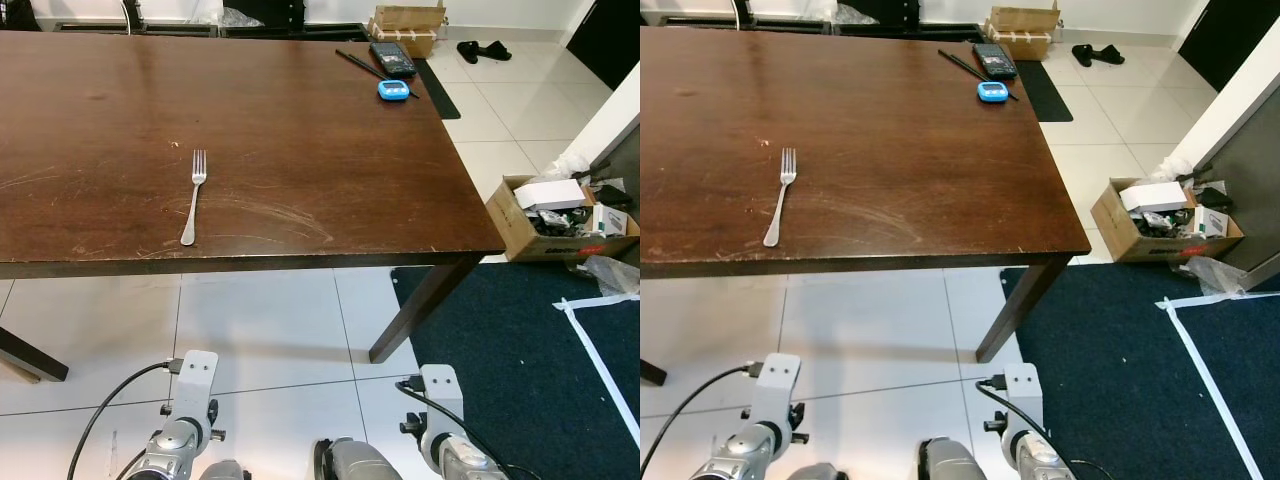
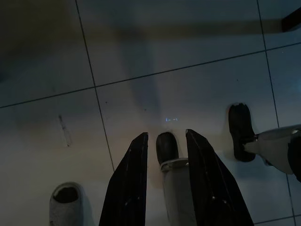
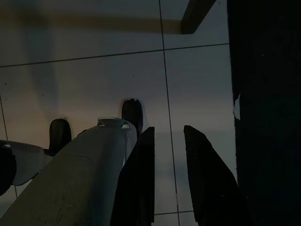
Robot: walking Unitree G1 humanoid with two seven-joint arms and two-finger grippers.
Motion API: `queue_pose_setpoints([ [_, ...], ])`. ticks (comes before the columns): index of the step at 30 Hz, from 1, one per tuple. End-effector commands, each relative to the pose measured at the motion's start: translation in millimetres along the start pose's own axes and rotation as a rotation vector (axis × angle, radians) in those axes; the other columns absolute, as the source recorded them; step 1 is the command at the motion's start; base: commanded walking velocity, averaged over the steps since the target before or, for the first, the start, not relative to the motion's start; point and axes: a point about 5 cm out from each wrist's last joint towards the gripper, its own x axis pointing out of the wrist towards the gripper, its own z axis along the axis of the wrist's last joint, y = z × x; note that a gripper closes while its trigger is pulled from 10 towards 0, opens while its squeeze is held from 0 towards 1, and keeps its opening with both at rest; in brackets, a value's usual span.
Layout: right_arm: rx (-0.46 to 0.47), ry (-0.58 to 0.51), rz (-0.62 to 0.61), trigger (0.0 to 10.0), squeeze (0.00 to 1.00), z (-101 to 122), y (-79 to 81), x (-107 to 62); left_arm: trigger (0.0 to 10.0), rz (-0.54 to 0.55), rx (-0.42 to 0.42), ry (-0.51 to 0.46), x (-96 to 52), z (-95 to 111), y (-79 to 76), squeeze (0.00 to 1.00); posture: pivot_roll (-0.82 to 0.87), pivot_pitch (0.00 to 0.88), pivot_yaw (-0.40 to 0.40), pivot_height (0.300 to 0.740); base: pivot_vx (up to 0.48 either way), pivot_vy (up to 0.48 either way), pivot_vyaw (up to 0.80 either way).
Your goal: Setting the table
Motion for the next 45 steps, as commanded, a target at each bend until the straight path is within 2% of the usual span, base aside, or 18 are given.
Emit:
queue_pose_setpoints([
  [1, 0.004, 0.017, -0.006, 10.0, 0.00, -5, -1.8, -1.1, 10.0, 0.006, 0.001, 0.033, -1.5, -9, 0.5, 0.00, 0.05, 0.068, -0.029, 0.740, 0.000, 0.000, 0.00],
  [16, 0.006, 0.021, -0.011, 10.0, 0.00, -7, -4.1, -1.9, 10.0, 0.004, 0.009, 0.028, -0.5, -6, -1.4, 0.00, 0.04, 0.064, -0.030, 0.740, 0.000, 0.000, 0.00],
  [29, -0.009, 0.033, -0.005, 10.0, 0.00, -12, -2.5, -3.1, 10.0, 0.019, 0.026, 0.056, -3.2, -16, 4.2, 0.00, 0.04, 0.067, -0.025, 0.740, 0.000, 0.000, 0.00],
  [45, 0.005, 0.029, -0.007, 10.0, 0.00, -13, -3.2, -3.6, 10.0, 0.039, 0.044, 0.055, -3.6, -17, 5.2, 0.00, 0.04, 0.078, -0.020, 0.740, 0.000, 0.000, 0.00],
])
